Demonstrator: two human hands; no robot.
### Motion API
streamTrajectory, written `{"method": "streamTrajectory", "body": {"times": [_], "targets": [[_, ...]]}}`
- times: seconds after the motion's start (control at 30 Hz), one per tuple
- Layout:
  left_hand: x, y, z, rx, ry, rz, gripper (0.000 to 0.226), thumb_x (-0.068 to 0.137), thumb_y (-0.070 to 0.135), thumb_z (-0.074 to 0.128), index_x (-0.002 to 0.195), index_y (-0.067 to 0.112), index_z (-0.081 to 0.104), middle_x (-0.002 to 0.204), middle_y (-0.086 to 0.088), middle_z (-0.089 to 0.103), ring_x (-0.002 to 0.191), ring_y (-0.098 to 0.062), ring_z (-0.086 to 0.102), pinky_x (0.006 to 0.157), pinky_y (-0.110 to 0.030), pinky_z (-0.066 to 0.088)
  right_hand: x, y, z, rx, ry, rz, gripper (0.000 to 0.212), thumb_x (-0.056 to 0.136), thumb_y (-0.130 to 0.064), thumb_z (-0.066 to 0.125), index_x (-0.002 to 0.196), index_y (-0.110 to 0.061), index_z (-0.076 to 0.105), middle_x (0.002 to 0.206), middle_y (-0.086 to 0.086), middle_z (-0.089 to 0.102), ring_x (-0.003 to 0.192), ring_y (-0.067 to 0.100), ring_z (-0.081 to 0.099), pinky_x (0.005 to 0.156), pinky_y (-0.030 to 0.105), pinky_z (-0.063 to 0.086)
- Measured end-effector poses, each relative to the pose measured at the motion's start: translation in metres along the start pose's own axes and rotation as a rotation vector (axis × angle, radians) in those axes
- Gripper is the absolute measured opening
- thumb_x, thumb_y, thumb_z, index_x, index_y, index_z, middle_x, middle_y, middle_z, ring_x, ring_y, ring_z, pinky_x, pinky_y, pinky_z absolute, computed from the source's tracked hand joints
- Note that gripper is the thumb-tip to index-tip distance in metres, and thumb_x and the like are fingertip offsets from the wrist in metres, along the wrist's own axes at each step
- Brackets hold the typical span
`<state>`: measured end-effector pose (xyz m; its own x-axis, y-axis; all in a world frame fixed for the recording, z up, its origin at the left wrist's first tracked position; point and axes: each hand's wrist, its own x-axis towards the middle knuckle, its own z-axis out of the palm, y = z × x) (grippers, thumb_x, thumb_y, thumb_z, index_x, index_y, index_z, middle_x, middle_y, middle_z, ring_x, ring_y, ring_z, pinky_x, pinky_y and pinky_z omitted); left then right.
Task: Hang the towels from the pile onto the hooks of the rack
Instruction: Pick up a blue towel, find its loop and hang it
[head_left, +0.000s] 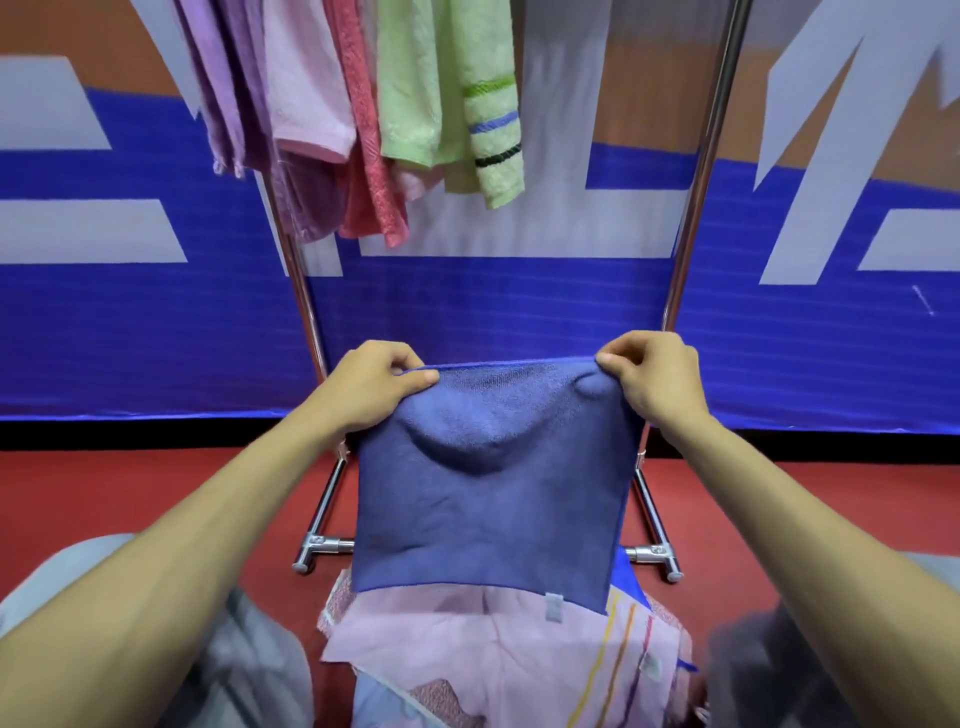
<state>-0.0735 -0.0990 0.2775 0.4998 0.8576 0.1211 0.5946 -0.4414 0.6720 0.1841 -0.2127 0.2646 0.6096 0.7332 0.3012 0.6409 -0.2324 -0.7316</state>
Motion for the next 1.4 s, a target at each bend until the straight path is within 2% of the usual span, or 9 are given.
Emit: {"method": "streamTrajectory", "body": {"times": [0.13,0.23,0.33,0.43,0.67,0.83,1.17,1.3,1.4], "targets": [[0.0,0.001,0.0,-0.229,0.042,-0.108,0.022,0.087,0.032,0.066,0.071,0.016,0.066,0.075,0.003,0.064,0.069,-0.013,0.055,0.069,-0.029,0.043,-0.003,0.008,0.001,-0.226,-0.12,0.011,0.021,0.082,-0.036,0.072,0.072,-0.018,0.07,0.077,0.008,0.07,0.085,0.026,0.063,0.072,0.034,0.05],[-0.001,0.0,0.001,-0.29,0.119,-0.17,0.026,0.086,0.032,0.065,0.064,0.02,0.061,0.068,0.007,0.059,0.066,-0.013,0.051,0.065,-0.028,0.04,-0.009,0.003,0.006,-0.33,-0.186,0.047,0.034,0.08,-0.046,0.072,0.061,-0.018,0.062,0.061,0.005,0.06,0.073,0.028,0.06,0.058,0.03,0.043],[-0.004,0.007,0.009,-0.326,0.211,-0.173,0.025,0.085,0.031,0.064,0.064,0.017,0.06,0.066,0.006,0.058,0.065,-0.014,0.05,0.064,-0.03,0.041,-0.013,-0.012,0.009,-0.109,-0.321,0.067,0.032,0.082,-0.038,0.073,0.067,-0.01,0.067,0.053,0.005,0.061,0.047,0.018,0.058,0.045,0.019,0.042],[-0.01,0.017,0.025,-0.475,0.253,-0.171,0.022,0.086,0.025,0.064,0.073,0.007,0.065,0.069,0.002,0.06,0.064,-0.013,0.049,0.063,-0.03,0.041,-0.014,-0.022,0.006,0.092,-0.353,0.117,0.021,0.085,-0.023,0.072,0.071,-0.008,0.068,0.061,0.005,0.064,0.043,0.018,0.061,0.042,0.016,0.044],[-0.013,0.015,0.05,-0.656,0.119,-0.292,0.016,0.087,0.009,0.06,0.071,0.006,0.063,0.066,-0.006,0.057,0.06,-0.019,0.051,0.06,-0.03,0.044,-0.027,-0.032,0.014,0.249,-0.484,0.068,0.015,0.089,0.005,0.057,0.083,-0.001,0.069,0.068,0.009,0.066,0.064,0.019,0.063,0.068,0.028,0.059],[-0.019,0.028,0.059,-0.767,0.023,-0.282,0.016,0.092,0.003,0.056,0.077,0.005,0.062,0.07,-0.01,0.062,0.053,-0.013,0.062,0.048,-0.024,0.052,-0.035,-0.037,0.02,0.186,-0.463,0.026,0.005,0.084,-0.005,0.068,0.085,-0.001,0.071,0.076,0.018,0.073,0.065,0.019,0.067,0.064,0.029,0.059],[-0.031,0.036,0.074,-0.808,-0.081,-0.319,0.009,0.091,0.003,0.057,0.086,0.003,0.065,0.077,-0.011,0.068,0.061,-0.016,0.064,0.055,-0.025,0.055,-0.045,-0.042,0.021,0.158,-0.577,0.026,0.009,0.081,-0.013,0.075,0.081,-0.004,0.076,0.077,0.016,0.074,0.067,0.026,0.07,0.076,0.044,0.06],[-0.035,0.039,0.069,-0.918,-0.199,-0.368,0.012,0.093,0.004,0.054,0.094,-0.002,0.064,0.087,-0.019,0.069,0.074,-0.025,0.071,0.067,-0.032,0.061,-0.047,-0.044,0.018,0.001,-0.611,-0.1,0.015,0.078,-0.029,0.076,0.079,-0.015,0.078,0.072,0.007,0.074,0.072,0.022,0.072,0.075,0.041,0.059],[-0.036,0.041,0.063,-0.995,-0.284,-0.385,0.018,0.092,-0.001,0.046,0.095,-0.008,0.062,0.084,-0.022,0.067,0.078,-0.03,0.073,0.069,-0.03,0.06,-0.046,-0.043,0.016,-0.118,-0.617,-0.156,0.039,0.07,-0.055,0.074,0.079,-0.017,0.076,0.078,0.011,0.071,0.066,0.022,0.059,0.075,0.043,0.056]]}}
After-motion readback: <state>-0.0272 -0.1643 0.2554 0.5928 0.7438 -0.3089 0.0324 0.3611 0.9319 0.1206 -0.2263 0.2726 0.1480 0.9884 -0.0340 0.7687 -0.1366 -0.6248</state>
